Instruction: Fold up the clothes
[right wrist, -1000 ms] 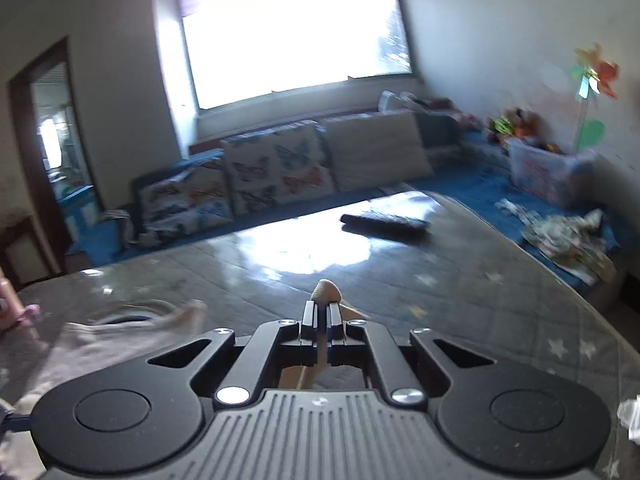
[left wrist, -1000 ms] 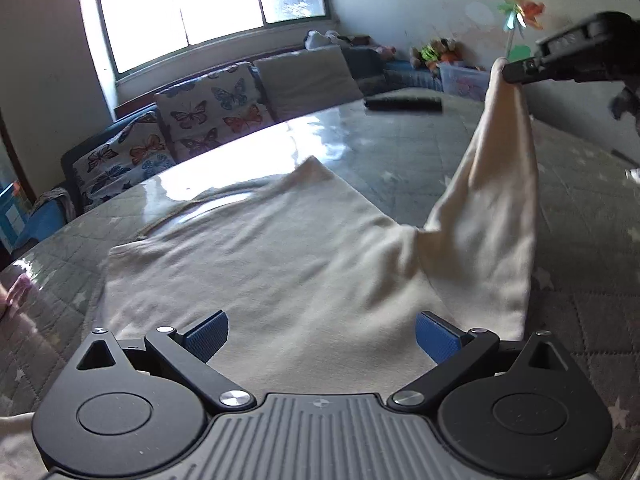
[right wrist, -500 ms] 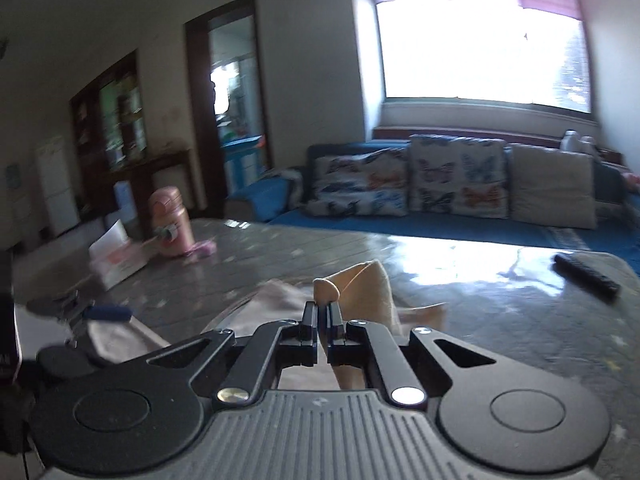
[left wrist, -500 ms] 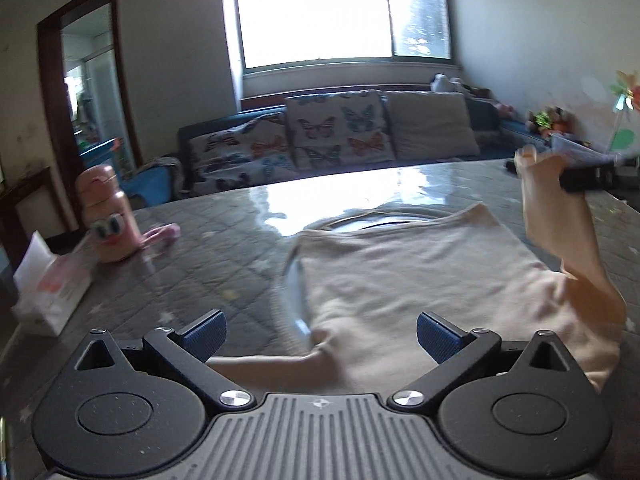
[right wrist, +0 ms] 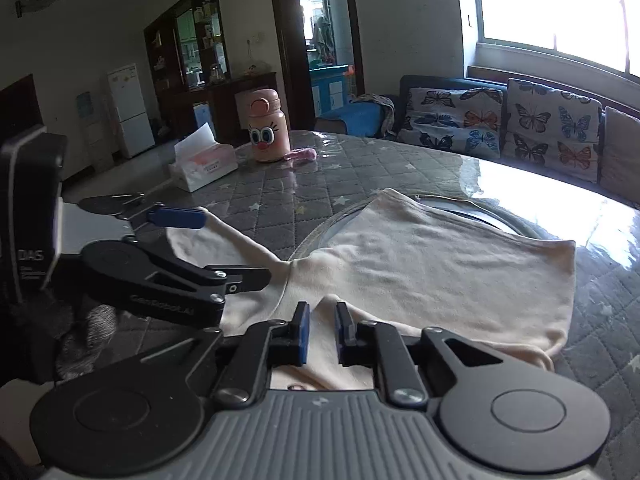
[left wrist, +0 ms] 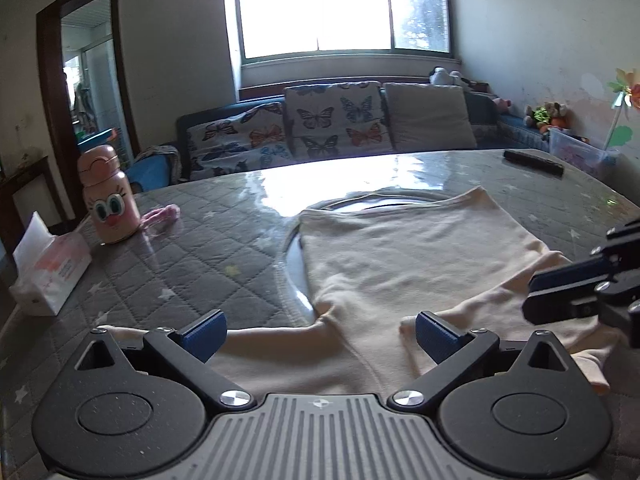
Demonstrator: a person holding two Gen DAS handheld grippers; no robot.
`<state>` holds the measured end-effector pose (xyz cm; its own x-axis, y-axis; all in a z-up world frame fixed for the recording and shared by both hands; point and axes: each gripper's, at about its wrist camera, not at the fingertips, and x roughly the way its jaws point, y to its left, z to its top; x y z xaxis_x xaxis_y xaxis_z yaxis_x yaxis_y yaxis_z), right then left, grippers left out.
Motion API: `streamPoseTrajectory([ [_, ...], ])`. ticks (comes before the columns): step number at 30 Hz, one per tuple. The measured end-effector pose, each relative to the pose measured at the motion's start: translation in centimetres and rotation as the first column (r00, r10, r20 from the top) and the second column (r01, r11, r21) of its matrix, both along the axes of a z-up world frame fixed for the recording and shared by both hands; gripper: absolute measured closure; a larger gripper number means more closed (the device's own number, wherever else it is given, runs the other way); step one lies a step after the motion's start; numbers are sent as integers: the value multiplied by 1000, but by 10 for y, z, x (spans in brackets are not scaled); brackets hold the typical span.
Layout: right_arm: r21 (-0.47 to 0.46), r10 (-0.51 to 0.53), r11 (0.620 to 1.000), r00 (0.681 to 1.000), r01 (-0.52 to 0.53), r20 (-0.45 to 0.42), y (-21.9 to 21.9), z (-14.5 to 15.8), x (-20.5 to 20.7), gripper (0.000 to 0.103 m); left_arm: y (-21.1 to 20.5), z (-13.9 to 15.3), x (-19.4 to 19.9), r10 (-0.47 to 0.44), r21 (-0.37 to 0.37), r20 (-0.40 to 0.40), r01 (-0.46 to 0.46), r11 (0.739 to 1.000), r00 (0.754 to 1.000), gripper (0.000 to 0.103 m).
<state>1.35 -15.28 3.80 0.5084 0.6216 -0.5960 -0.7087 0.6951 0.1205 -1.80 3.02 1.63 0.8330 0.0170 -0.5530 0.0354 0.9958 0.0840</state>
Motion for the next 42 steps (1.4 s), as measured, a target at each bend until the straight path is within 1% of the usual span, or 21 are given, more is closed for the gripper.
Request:
streamPoseTrajectory([
  [2,-21,-31,999,1000,31,4,-18,2,-2,79,-8,-1,1,-30,-4,-2,30,1000,1000,8],
  [3,-31,-50,998,999,50,4,-25,1,-2,78,-12,-2,1,-46,-7,-3,46,999,999,13],
  [4,-42,-77,996,997,77,-1,-34,-2,-1,78,-15,-3,3,-63,-9,-9,62,998,998,15],
  [6,-52,-149,988,988,147,-38,-56,-9,4,78,-22,-7,6,-96,-15,-20,95,995,995,25],
  [8,-39,-222,975,970,219,-98,-80,-21,11,78,-30,-10,9,-129,-21,-31,128,992,991,32],
  [9,-35,-244,970,963,242,-116,-88,-26,12,78,-33,-12,11,-145,-24,-37,144,989,989,38],
  [12,-38,-294,956,940,292,-175,-105,-42,16,78,-44,-17,16,-194,-33,-53,193,981,980,50],
  [13,-44,-298,954,936,295,-189,-109,-46,16,78,-48,-19,17,-209,-36,-58,207,978,976,53],
  [14,-49,-300,954,934,296,-194,-112,-47,15,79,-47,-20,19,-203,-35,-64,201,979,977,54],
  [17,-55,-294,956,939,288,-178,-119,-43,10,79,-46,-23,22,-184,-30,-81,182,983,980,54],
  [20,-68,-298,954,945,291,-135,-120,-38,9,78,-44,-27,25,-165,-24,-99,163,986,981,52],
  [24,-80,-300,953,946,292,-123,-116,-38,14,77,-44,-33,28,-140,-18,-133,139,990,981,52],
  [27,-86,-289,956,951,280,-111,-113,-39,12,71,-44,-38,28,-144,-26,-142,141,990,979,54],
  [28,-87,-286,957,952,277,-107,-112,-39,11,69,-45,-38,27,-149,-28,-141,146,989,979,56],
  [30,-94,-279,958,956,270,-95,-111,-39,8,68,-45,-37,27,-163,-49,-146,158,986,976,77],
  [31,-97,-276,959,957,267,-91,-111,-39,7,63,-45,-36,27,-170,-57,-147,163,985,974,82],
  [32,-100,-274,959,958,265,-87,-111,-39,6,58,-45,-34,27,-166,-51,-144,160,986,976,94],
  [33,-102,-272,959,959,264,-80,-110,-39,5,56,-45,-30,28,-165,-61,-142,158,986,976,96],
  [36,-104,-258,962,965,251,-55,-109,-38,-1,52,-46,-10,30,-168,-80,-112,160,984,979,98],
  [38,-108,-242,966,970,237,-36,-106,-38,-5,40,-48,8,32,-181,-92,-77,174,980,980,98],
  [42,-142,-216,966,976,217,21,-96,-41,-9,38,-62,54,37,-240,-102,9,239,966,971,98],
])
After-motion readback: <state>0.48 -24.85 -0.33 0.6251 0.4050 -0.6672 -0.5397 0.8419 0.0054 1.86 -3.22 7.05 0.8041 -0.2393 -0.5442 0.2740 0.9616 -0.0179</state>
